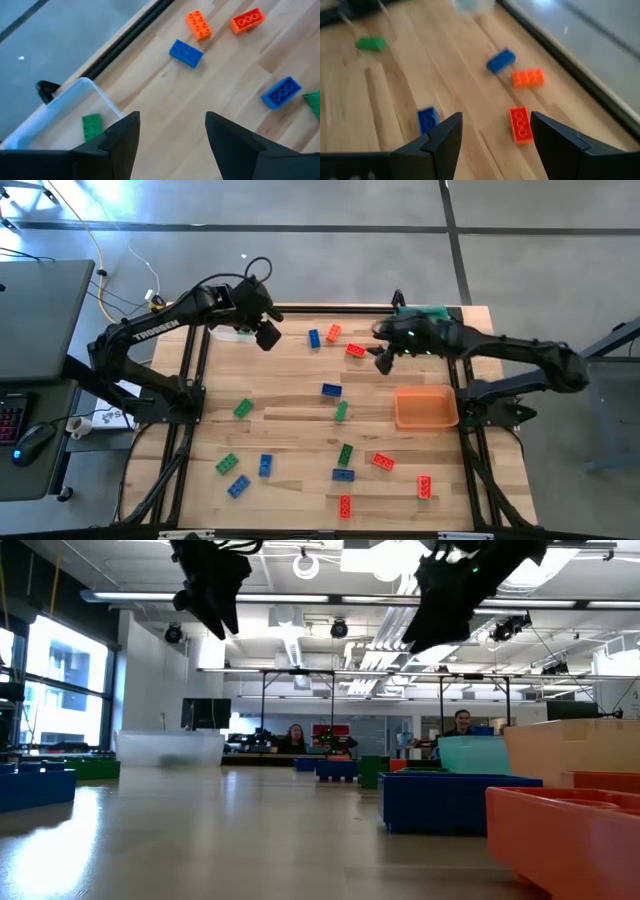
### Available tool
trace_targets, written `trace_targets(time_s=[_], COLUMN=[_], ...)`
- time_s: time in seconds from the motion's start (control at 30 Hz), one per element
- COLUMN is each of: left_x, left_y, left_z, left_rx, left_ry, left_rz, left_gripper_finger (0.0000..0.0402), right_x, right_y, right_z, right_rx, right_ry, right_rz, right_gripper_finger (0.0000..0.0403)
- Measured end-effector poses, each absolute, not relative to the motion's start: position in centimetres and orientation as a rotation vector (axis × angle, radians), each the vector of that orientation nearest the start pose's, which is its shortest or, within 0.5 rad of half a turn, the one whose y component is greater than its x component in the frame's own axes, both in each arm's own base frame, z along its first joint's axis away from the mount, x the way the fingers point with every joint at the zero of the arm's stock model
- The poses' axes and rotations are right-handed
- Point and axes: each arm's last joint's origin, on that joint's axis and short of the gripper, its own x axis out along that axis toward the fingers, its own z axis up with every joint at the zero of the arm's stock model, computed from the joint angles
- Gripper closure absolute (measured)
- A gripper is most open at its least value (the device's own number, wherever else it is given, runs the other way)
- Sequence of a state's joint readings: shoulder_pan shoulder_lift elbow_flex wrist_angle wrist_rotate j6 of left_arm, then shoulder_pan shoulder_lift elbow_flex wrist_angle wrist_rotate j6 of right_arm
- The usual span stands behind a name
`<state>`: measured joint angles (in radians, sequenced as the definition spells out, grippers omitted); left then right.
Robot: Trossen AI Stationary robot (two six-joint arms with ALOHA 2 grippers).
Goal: Sort & place blocks by color
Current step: Put the orange game piece into the blue bin
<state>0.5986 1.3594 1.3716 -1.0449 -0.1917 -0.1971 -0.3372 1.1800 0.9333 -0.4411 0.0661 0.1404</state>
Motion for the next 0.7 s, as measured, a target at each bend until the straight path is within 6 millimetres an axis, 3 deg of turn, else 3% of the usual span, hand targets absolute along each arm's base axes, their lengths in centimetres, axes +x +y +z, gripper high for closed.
trace_targets(time_s=[0.33,0.7], left_x=[19.8,19.2], left_y=[16.6,17.4], left_z=[34.6,34.6], left_rx=[-0.329,-0.305], left_ry=[0.980,0.996], left_rz=[0.839,0.844], left_gripper_finger=[0.0190,0.0190], right_x=[28.3,32.5], right_y=[-13.5,-17.2], right_z=[26.8,22.5], right_rx=[0.332,0.375], right_ry=[0.873,1.161], right_rz=[-0.481,-0.495], right_gripper_finger=[0.0180,0.0180])
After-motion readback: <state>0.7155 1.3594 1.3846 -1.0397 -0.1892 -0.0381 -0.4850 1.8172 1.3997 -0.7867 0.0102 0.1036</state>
